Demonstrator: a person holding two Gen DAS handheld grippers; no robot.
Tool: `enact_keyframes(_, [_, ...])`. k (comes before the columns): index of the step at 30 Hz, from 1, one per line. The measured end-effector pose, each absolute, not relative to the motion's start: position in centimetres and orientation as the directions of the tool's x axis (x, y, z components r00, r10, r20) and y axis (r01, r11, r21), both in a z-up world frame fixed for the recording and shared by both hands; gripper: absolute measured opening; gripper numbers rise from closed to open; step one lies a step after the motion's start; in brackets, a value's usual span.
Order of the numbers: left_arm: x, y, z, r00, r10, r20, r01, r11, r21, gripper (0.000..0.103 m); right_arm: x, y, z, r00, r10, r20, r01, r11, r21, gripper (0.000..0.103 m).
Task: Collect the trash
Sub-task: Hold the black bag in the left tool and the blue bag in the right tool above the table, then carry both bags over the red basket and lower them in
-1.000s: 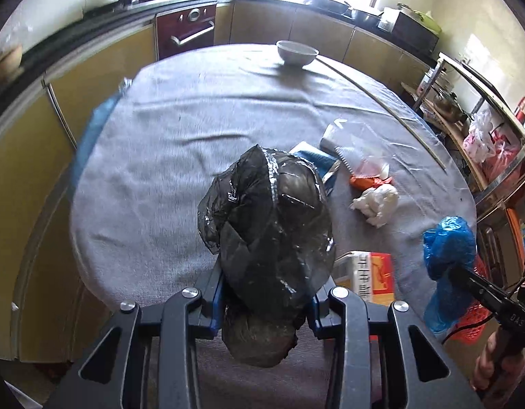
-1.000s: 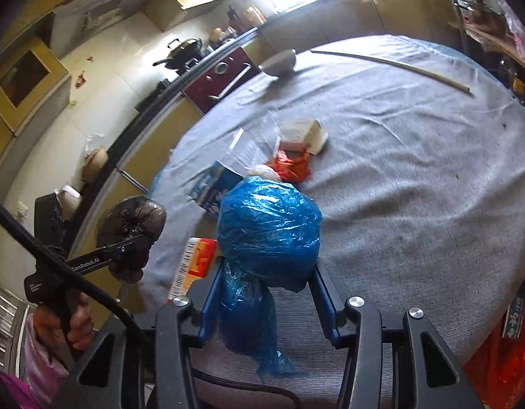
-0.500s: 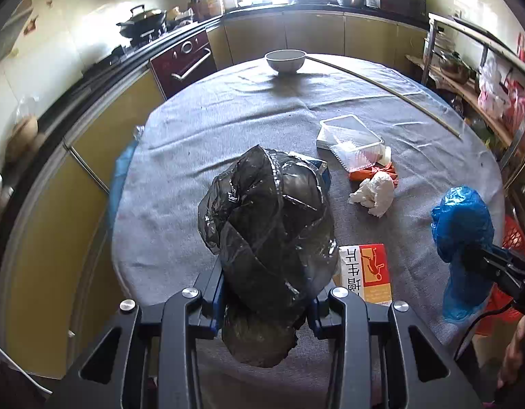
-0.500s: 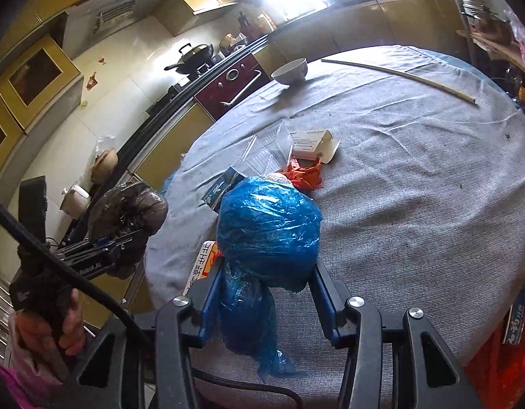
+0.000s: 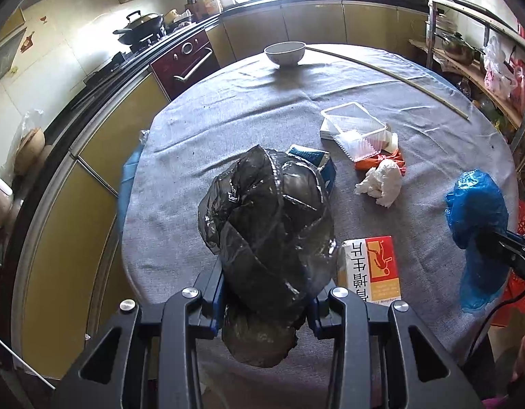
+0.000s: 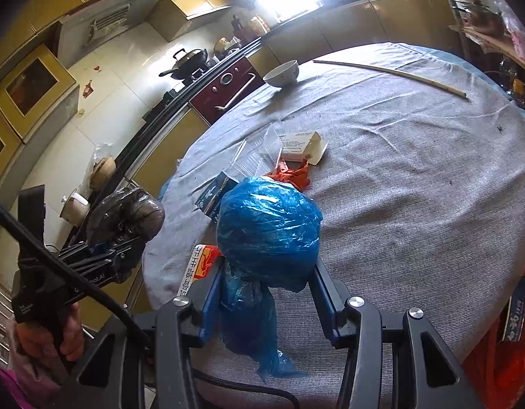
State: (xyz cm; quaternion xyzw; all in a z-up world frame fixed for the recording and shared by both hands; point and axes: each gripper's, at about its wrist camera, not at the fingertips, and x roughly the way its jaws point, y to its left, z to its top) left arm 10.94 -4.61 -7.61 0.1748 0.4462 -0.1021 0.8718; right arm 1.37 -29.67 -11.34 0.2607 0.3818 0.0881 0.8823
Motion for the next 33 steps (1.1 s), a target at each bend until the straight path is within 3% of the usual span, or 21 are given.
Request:
enact_keyframes(18, [10.7,-5.0,-7.0,0.593,-0.031,-0.805,0.340,0.915,0.215,0.039,1.5,-29.9,-11.4,0.698,0.358,-0.621,0.042,0.844,0.534,0.051])
enact_keyframes(33, [7.8,-11.0,-4.5,0.587,-0.209,-0.782,0.521,0.837,0.168,0.039,-0.1,-33.5,-10.7,0.748,0.315,-0.584,0.087,0.826,0.557,0.051])
